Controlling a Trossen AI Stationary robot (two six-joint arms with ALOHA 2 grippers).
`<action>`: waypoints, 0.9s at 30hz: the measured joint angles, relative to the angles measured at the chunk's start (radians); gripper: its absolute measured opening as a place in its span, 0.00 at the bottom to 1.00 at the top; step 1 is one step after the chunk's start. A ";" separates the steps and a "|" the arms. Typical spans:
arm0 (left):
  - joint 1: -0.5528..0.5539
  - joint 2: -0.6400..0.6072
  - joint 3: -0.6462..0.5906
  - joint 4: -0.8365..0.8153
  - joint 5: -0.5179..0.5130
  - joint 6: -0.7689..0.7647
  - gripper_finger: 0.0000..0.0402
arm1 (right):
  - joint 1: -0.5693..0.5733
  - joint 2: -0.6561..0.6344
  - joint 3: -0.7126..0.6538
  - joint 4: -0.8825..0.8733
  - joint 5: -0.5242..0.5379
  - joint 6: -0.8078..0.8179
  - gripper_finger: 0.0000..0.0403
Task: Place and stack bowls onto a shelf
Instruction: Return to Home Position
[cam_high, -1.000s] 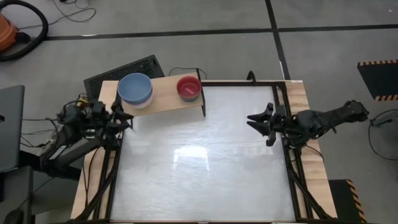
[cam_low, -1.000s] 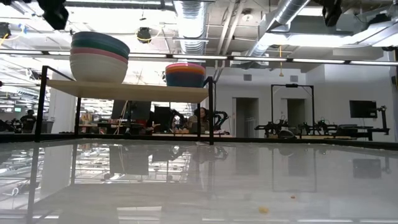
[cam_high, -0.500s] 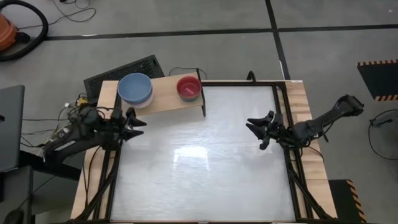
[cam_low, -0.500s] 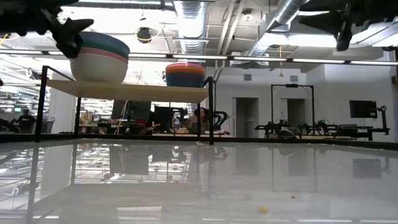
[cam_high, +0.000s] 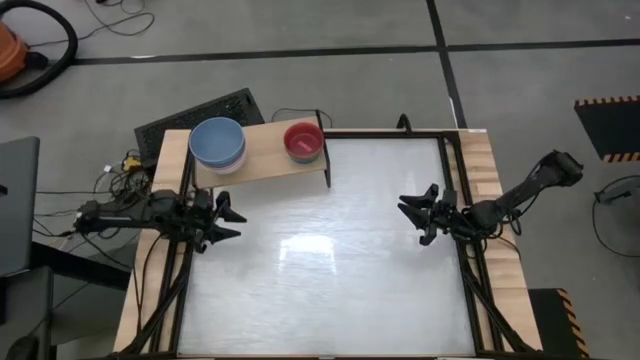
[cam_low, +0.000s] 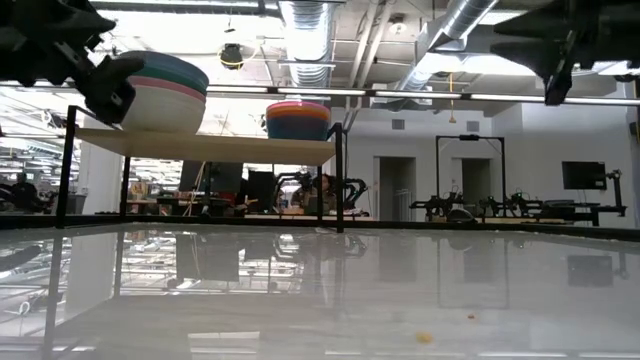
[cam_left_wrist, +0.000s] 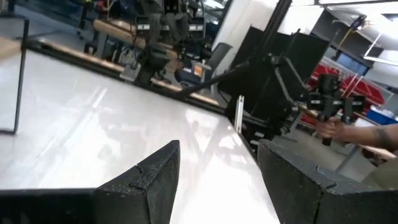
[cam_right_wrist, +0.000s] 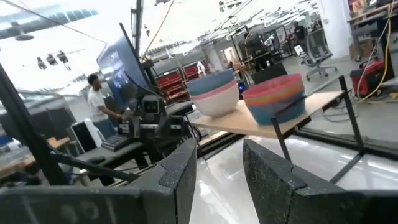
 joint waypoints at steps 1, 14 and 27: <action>-0.024 0.000 -0.008 0.001 -0.026 0.000 0.51 | 0.000 0.000 -0.016 0.029 -0.004 0.005 0.39; -0.142 0.000 0.019 0.055 -0.140 0.060 0.51 | 0.156 -0.491 0.201 -0.228 -0.119 -0.522 0.39; -0.146 0.000 -0.060 0.005 -0.222 0.076 0.51 | 0.228 -0.563 0.042 -0.577 -0.036 -0.117 0.39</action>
